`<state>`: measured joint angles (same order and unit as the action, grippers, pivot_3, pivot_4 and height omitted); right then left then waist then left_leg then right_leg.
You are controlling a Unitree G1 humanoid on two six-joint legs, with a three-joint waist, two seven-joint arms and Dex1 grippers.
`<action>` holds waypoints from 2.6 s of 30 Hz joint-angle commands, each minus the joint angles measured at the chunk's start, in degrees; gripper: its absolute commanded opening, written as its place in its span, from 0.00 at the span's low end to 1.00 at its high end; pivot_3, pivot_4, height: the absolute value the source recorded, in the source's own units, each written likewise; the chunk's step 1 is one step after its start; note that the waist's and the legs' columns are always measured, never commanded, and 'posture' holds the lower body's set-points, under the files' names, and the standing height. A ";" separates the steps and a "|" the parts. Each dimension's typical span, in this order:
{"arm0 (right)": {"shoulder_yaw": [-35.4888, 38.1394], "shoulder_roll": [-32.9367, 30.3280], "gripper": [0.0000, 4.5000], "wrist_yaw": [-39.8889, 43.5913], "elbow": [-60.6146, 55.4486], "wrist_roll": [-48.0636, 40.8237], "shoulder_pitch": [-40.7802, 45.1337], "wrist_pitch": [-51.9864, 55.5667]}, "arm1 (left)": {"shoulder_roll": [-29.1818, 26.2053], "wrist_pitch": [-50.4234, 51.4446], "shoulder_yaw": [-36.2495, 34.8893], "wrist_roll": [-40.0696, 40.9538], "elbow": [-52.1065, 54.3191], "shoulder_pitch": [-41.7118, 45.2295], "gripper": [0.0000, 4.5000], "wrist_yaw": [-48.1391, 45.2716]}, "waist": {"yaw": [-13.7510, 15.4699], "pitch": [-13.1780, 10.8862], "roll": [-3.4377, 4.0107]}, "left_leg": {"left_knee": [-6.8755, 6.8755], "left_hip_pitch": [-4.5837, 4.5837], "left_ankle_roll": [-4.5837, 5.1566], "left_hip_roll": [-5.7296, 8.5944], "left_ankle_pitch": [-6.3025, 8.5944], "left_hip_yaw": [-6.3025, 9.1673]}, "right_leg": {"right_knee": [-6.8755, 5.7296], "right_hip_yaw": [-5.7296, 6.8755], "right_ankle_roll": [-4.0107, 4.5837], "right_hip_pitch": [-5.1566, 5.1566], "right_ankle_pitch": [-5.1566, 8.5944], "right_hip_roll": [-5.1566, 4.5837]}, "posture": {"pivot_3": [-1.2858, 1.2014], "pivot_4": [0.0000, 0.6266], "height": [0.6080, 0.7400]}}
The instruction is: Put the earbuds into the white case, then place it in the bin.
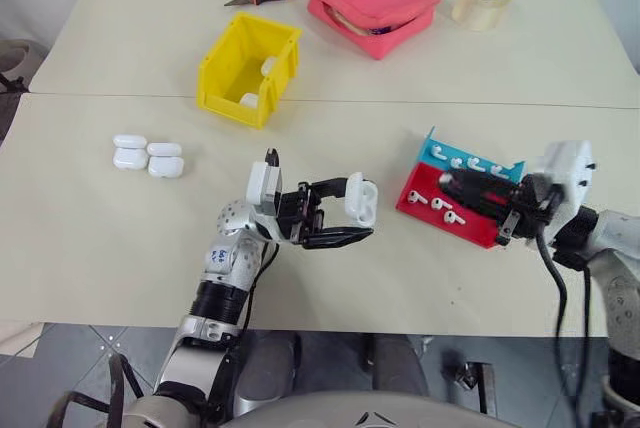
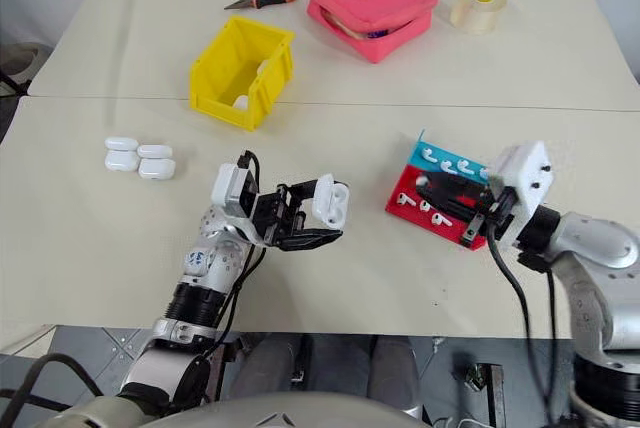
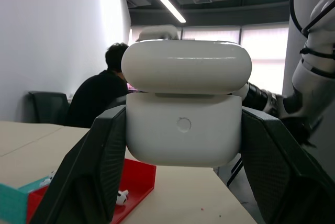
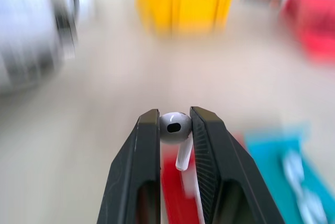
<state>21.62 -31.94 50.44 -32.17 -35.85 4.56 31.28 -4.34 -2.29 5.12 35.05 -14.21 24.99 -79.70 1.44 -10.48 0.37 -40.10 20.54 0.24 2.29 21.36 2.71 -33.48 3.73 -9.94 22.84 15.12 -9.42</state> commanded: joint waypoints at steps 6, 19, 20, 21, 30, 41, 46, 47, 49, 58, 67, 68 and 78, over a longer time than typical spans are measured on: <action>-7.81 13.18 0.11 -9.11 -6.03 -8.22 1.02 -5.39 | -1.24 3.48 -0.64 0.74 2.09 1.86 0.62 0.53 | -0.10 0.01 0.03 | 0.01 -0.04 -0.02 0.03 -0.01 0.01 | -0.06 -0.05 0.01 0.00 0.01 0.02 | 0.52 0.24 1.00; -18.48 17.03 0.11 -9.02 -0.59 -4.82 -0.07 -12.35 | -1.84 7.82 -0.74 0.95 6.84 1.89 0.62 3.37 | -0.17 0.02 0.04 | 0.05 -0.09 0.00 0.02 0.00 -0.01 | -0.08 -0.08 0.05 0.01 0.03 0.06 | 0.52 0.24 1.00; -18.88 16.92 0.11 -8.93 -0.38 -4.65 -0.27 -12.62 | -1.81 7.95 -0.72 0.95 7.05 1.83 0.62 3.51 | -0.18 0.02 0.05 | 0.05 -0.09 0.00 0.02 0.00 -0.01 | -0.09 -0.08 0.06 0.01 0.03 0.06 | 0.52 0.24 1.00; -19.21 16.83 0.11 -8.88 -0.15 -4.51 -0.52 -12.92 | -1.76 8.07 -0.70 0.94 7.24 1.77 0.62 3.67 | -0.21 0.02 0.05 | 0.06 -0.10 0.00 0.02 0.00 -0.02 | -0.10 -0.09 0.06 0.01 0.03 0.06 | 0.52 0.24 1.00; -19.06 16.49 0.11 -9.79 -0.25 -4.84 -1.39 -15.32 | -1.76 8.41 -0.77 1.05 7.55 1.79 0.62 4.34 | -0.21 0.02 0.05 | 0.07 -0.11 0.00 0.02 0.00 -0.03 | -0.09 -0.10 0.06 0.01 0.03 0.06 | 0.52 0.24 1.00; -16.32 14.92 0.11 -13.12 -3.99 -10.06 0.96 -13.87 | -1.58 8.57 -0.81 1.23 7.11 2.03 0.62 4.37 | -0.18 0.02 0.05 | 0.08 -0.10 0.01 0.02 0.00 -0.03 | -0.07 -0.10 0.06 0.01 0.03 0.06 | 0.52 0.24 1.00; -18.89 14.24 0.11 -12.32 -4.97 -9.72 -2.09 -13.39 | -1.44 8.50 -0.82 1.07 6.95 2.19 0.62 4.29 | -0.15 0.02 0.05 | 0.08 -0.10 0.01 0.02 0.01 -0.02 | -0.07 -0.10 0.07 0.01 0.04 0.06 | 0.52 0.24 1.00; -19.73 14.24 0.11 -12.26 -4.91 -9.33 -2.60 -13.33 | -1.48 8.50 -0.82 1.06 6.92 2.25 0.62 4.22 | -0.18 0.02 0.05 | 0.08 -0.10 0.02 0.02 0.01 -0.05 | -0.07 -0.11 0.07 0.01 0.04 0.06 | 0.52 0.24 1.00; -20.82 14.26 0.11 -12.24 -4.65 -8.79 -3.27 -13.47 | -1.50 8.51 -0.83 1.04 6.89 2.36 0.62 4.17 | -0.19 0.02 0.04 | 0.08 -0.10 0.02 0.02 0.01 -0.05 | -0.08 -0.12 0.07 0.01 0.04 0.06 | 0.52 0.24 1.00; -21.80 14.67 0.11 -12.35 -1.82 -6.53 -4.99 -15.26 | -1.64 8.84 -1.02 1.32 7.27 2.29 0.62 4.11 | -0.15 0.02 0.04 | 0.09 -0.11 0.03 0.02 0.02 -0.05 | -0.07 -0.12 0.07 0.01 0.04 0.06 | 0.52 0.24 1.00; -21.95 11.15 0.33 -11.38 -0.40 -6.23 -5.09 -13.18 | -1.18 8.42 -1.46 1.18 6.96 2.72 0.62 4.15 | -0.10 0.02 0.04 | 0.09 -0.11 0.04 0.02 0.02 -0.05 | -0.06 -0.12 0.07 0.01 0.04 0.06 | 0.52 0.24 1.00; -21.68 10.89 0.40 -11.34 -0.61 -6.99 -4.72 -12.91 | -1.11 8.35 -1.49 1.13 6.91 2.74 0.62 4.13 | -0.12 0.02 0.04 | 0.09 -0.11 0.04 0.02 0.02 -0.05 | -0.06 -0.12 0.07 0.01 0.04 0.06 | 0.52 0.24 1.00; -13.06 4.01 0.99 -9.81 -3.90 -11.45 -4.22 -11.53 | -1.12 6.97 -2.28 0.30 6.07 2.01 0.62 3.31 | 0.05 0.01 0.04 | 0.09 -0.09 0.07 0.03 0.04 -0.05 | -0.03 -0.12 0.07 0.00 0.04 0.05 | 0.52 0.24 1.00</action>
<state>4.80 -26.15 39.62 -33.65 -45.58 1.27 19.84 -5.50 5.88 3.27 34.62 -9.66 26.37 -75.88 1.49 -10.47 0.41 -40.01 20.46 0.32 2.33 21.41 2.66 -33.48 3.61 -9.87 22.84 15.16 -9.38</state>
